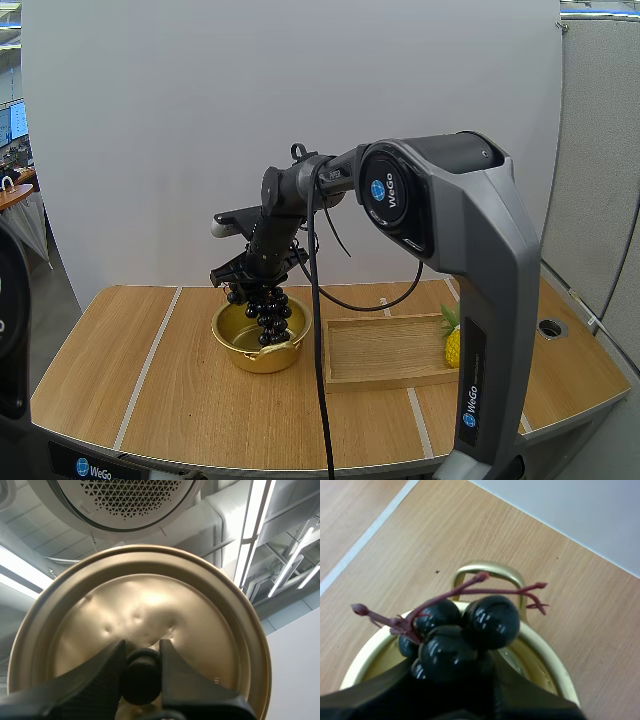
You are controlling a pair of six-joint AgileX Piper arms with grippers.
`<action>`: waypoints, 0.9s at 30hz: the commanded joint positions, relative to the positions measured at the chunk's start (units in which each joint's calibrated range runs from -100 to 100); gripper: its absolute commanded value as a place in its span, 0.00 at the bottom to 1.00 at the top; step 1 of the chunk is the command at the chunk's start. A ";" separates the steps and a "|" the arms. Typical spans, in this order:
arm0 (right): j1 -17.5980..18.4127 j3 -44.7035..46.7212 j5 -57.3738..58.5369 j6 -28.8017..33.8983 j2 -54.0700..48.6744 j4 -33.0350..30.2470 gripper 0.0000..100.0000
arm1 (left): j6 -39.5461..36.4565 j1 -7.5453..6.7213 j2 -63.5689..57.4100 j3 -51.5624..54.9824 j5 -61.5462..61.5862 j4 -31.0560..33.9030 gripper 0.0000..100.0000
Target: Open the pot, put the grape inside, and close it
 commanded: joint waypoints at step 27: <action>0.69 -0.11 -1.25 -1.34 5.35 0.45 0.20 | -0.38 0.07 0.05 -0.28 -1.49 0.07 0.00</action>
